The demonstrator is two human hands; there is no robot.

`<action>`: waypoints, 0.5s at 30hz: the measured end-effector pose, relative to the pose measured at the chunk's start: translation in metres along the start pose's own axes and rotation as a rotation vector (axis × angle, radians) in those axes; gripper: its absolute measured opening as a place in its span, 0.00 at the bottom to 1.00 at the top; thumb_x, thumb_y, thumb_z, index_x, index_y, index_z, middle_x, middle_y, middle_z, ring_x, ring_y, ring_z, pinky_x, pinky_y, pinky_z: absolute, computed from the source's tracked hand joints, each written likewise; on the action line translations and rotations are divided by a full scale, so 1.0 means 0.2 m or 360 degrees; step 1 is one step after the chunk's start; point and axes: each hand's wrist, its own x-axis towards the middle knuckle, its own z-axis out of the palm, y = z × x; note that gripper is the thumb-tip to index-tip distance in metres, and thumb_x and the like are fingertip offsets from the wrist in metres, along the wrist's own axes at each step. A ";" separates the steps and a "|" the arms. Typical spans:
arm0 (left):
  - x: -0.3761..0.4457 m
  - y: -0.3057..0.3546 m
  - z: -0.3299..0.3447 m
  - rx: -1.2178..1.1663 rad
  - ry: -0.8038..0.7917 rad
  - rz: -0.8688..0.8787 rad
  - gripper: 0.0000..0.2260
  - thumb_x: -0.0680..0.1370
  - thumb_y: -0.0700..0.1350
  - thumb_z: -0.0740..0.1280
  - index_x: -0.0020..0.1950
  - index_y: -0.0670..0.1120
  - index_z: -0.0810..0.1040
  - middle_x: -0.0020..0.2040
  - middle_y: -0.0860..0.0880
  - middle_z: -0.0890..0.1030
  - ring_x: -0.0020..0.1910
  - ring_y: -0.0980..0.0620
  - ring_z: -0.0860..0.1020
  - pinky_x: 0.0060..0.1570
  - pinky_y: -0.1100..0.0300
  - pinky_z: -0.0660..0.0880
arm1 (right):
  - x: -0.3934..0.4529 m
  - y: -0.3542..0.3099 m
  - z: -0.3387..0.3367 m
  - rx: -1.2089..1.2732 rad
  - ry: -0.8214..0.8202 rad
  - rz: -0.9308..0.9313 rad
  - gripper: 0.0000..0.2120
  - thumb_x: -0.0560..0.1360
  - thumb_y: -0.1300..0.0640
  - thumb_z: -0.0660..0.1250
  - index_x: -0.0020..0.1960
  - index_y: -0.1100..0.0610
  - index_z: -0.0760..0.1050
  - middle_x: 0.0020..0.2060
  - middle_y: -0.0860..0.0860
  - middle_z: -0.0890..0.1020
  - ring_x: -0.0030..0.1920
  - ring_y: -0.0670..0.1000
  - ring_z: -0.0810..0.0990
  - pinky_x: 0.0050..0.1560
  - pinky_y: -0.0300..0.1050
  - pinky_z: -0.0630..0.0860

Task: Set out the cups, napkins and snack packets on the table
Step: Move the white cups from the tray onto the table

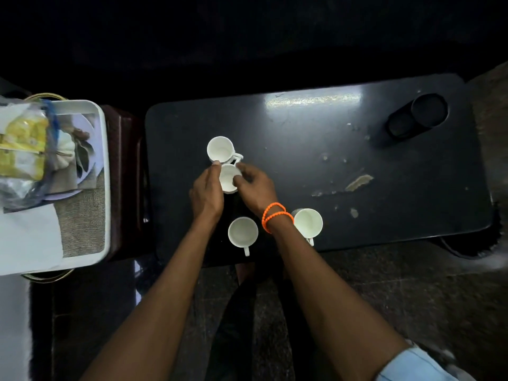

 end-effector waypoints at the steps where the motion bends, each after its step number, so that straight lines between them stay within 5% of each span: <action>1: -0.01 0.00 0.01 -0.0020 0.0006 -0.0018 0.24 0.79 0.64 0.58 0.55 0.50 0.86 0.53 0.48 0.87 0.57 0.44 0.84 0.61 0.46 0.80 | -0.01 0.01 -0.02 0.0019 0.0008 -0.0003 0.18 0.73 0.54 0.66 0.61 0.50 0.83 0.54 0.49 0.87 0.56 0.50 0.84 0.61 0.45 0.78; 6: -0.13 0.03 0.16 -0.0029 -0.0062 -0.0040 0.32 0.77 0.71 0.53 0.55 0.49 0.85 0.56 0.45 0.87 0.60 0.41 0.82 0.65 0.42 0.77 | -0.04 0.07 -0.19 0.0105 0.0112 0.0018 0.14 0.71 0.47 0.61 0.47 0.44 0.84 0.45 0.43 0.86 0.51 0.49 0.84 0.58 0.55 0.82; 11: -0.16 0.08 0.35 -0.0087 -0.0153 -0.0012 0.32 0.80 0.68 0.51 0.56 0.47 0.86 0.59 0.42 0.86 0.63 0.39 0.81 0.66 0.43 0.77 | 0.00 0.12 -0.39 0.0179 0.0230 0.0039 0.15 0.71 0.48 0.59 0.48 0.48 0.82 0.46 0.47 0.85 0.55 0.55 0.83 0.61 0.58 0.79; 15: -0.18 0.12 0.49 -0.0099 -0.0153 -0.0023 0.32 0.83 0.66 0.51 0.58 0.44 0.85 0.61 0.41 0.85 0.64 0.39 0.80 0.67 0.43 0.75 | 0.07 0.10 -0.50 0.0300 0.0283 0.0099 0.15 0.68 0.47 0.59 0.47 0.51 0.80 0.46 0.51 0.84 0.52 0.58 0.82 0.49 0.53 0.78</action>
